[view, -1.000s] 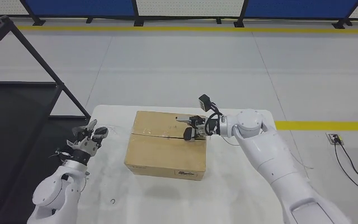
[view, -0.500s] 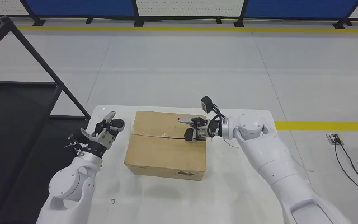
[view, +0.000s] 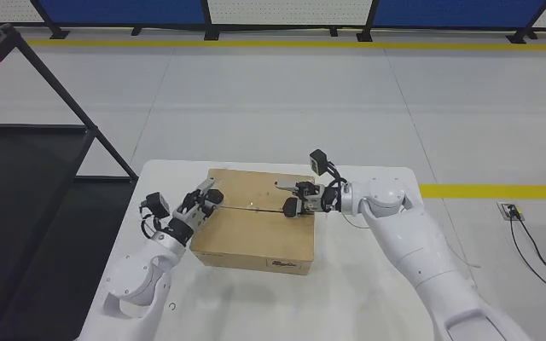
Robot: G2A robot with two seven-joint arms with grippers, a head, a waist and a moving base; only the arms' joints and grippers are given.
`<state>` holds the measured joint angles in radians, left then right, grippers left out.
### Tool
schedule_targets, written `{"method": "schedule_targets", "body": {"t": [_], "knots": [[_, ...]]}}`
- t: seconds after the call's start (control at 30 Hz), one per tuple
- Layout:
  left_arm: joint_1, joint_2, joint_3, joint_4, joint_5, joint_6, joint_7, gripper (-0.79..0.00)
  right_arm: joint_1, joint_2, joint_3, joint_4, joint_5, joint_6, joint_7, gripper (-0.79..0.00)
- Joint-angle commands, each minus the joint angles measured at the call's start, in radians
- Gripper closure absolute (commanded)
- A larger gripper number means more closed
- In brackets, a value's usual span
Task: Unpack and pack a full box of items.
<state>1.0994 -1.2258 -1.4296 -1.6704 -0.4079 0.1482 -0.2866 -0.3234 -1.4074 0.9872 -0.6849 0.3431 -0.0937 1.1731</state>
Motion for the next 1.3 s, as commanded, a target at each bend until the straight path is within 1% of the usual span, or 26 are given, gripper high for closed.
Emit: {"method": "schedule_targets", "body": {"t": [0.0,0.1,0.23,0.4,0.5,0.6,0.7,0.77,0.8,0.87,0.9,0.93,0.97,1.0,1.1,1.13,1.27], "knots": [[0.012,0.000,-0.012,-0.015,-0.013,-0.013,0.004,-0.369,-0.001,0.001,0.002,-0.001,-0.001,0.002,0.002,-0.785],[0.039,0.001,-0.049,-0.055,-0.048,-0.049,0.017,-0.376,-0.002,0.002,0.003,-0.005,-0.003,0.004,0.003,-0.785],[0.084,0.004,-0.144,-0.110,-0.145,-0.073,0.035,-0.379,0.000,0.003,0.004,-0.006,-0.005,0.006,0.005,-0.785],[0.109,0.013,-0.261,-0.130,-0.285,0.010,-0.020,-0.382,0.004,0.003,0.003,-0.005,-0.005,0.008,0.009,-0.785],[0.126,0.017,-0.302,-0.144,-0.338,0.037,-0.052,-0.379,0.009,0.000,-0.001,-0.001,-0.004,0.007,0.012,-0.785],[0.145,0.021,-0.342,-0.158,-0.345,0.028,-0.057,-0.372,0.013,-0.002,-0.004,0.005,-0.002,0.005,0.015,-0.785],[0.162,0.023,-0.383,-0.150,-0.369,0.023,-0.044,-0.372,0.017,-0.004,-0.007,0.012,-0.001,0.004,0.015,-0.785],[0.174,0.026,-0.412,-0.123,-0.379,0.040,-0.045,-0.372,0.020,-0.006,-0.009,0.017,0.001,0.003,0.015,-0.785],[0.179,0.028,-0.425,-0.101,-0.373,0.056,-0.050,-0.376,0.021,-0.006,-0.010,0.020,0.001,0.004,0.015,-0.785],[0.183,0.036,-0.444,-0.045,-0.386,0.134,-0.100,-0.391,0.026,-0.008,-0.012,0.025,0.001,0.003,0.017,-0.785],[0.181,0.041,-0.456,-0.014,-0.379,0.171,-0.118,-0.443,0.028,-0.009,-0.012,0.029,0.001,0.004,0.017,-0.785],[0.178,0.046,-0.461,0.013,-0.347,0.196,-0.133,-0.588,0.030,-0.009,-0.013,0.032,0.002,0.004,0.018,-0.785],[0.173,0.050,-0.458,0.043,-0.318,0.210,-0.147,-0.668,0.033,-0.010,-0.015,0.035,0.002,0.005,0.018,-0.785],[0.165,0.053,-0.451,0.074,-0.306,0.223,-0.162,-0.699,0.036,-0.012,-0.016,0.037,0.002,0.006,0.019,-0.785],[0.138,0.061,-0.412,0.145,-0.252,0.255,-0.209,-0.745,0.044,-0.016,-0.023,0.045,0.003,0.007,0.019,-0.785],[0.126,0.062,-0.399,0.167,-0.248,0.262,-0.220,-0.785,0.046,-0.018,-0.026,0.048,0.003,0.007,0.019,-0.785],[0.080,0.058,-0.342,0.240,-0.270,0.255,-0.231,-0.785,0.054,-0.023,-0.032,0.060,0.005,0.002,0.020,-0.785]]}}
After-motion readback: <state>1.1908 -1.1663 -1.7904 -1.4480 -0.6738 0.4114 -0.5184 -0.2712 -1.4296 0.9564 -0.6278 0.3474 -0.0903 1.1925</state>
